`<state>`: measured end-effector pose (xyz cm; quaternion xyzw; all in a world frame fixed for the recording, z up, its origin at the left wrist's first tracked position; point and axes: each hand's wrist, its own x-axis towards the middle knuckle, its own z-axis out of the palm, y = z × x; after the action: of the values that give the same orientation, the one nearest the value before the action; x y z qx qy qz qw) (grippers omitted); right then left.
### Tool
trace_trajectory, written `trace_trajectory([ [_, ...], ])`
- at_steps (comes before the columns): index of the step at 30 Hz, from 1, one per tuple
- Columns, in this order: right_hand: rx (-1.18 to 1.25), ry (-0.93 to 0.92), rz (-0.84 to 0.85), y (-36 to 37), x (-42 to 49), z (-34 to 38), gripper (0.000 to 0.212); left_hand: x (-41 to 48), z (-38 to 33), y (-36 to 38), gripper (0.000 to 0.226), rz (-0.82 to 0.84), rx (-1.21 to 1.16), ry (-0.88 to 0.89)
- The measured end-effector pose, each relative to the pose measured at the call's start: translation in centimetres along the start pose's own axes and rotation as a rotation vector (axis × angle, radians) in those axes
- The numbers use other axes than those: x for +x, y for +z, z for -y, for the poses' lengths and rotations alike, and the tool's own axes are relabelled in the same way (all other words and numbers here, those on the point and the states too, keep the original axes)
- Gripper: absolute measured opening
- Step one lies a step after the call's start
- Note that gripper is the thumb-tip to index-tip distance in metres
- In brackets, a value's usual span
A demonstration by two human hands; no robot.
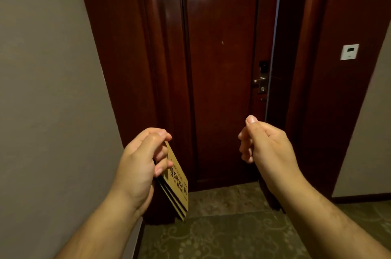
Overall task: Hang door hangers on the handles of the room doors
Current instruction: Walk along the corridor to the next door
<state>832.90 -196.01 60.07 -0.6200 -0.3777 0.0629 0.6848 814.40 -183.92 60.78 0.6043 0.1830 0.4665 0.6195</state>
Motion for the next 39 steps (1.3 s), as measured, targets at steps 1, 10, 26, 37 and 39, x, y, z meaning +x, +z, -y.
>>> trace_trajectory([
  [1, 0.003, 0.012, 0.009, 0.4, 1.2, -0.9, 0.048, 1.3, 0.6, 0.1, 0.023, -0.004, 0.0, -0.003],
  [10, -0.033, -0.002, -0.009, 4.2, 13.4, -7.3, 0.049, 14.7, 7.4, -0.4, 0.023, 0.027, -0.026, -0.021],
  [26, -0.185, 0.025, -0.181, 7.7, 34.3, -17.0, 0.05, 40.9, 17.3, 3.9, 0.029, 0.166, -0.102, -0.075],
  [37, -0.045, 0.075, -0.193, 3.4, 50.4, -24.4, 0.049, 53.7, 22.4, 13.1, 0.029, 0.164, -0.066, -0.059],
  [39, -0.028, 0.061, -0.175, 2.7, 53.5, -25.6, 0.048, 55.7, 23.1, 14.6, 0.029, 0.159, -0.054, -0.063],
])
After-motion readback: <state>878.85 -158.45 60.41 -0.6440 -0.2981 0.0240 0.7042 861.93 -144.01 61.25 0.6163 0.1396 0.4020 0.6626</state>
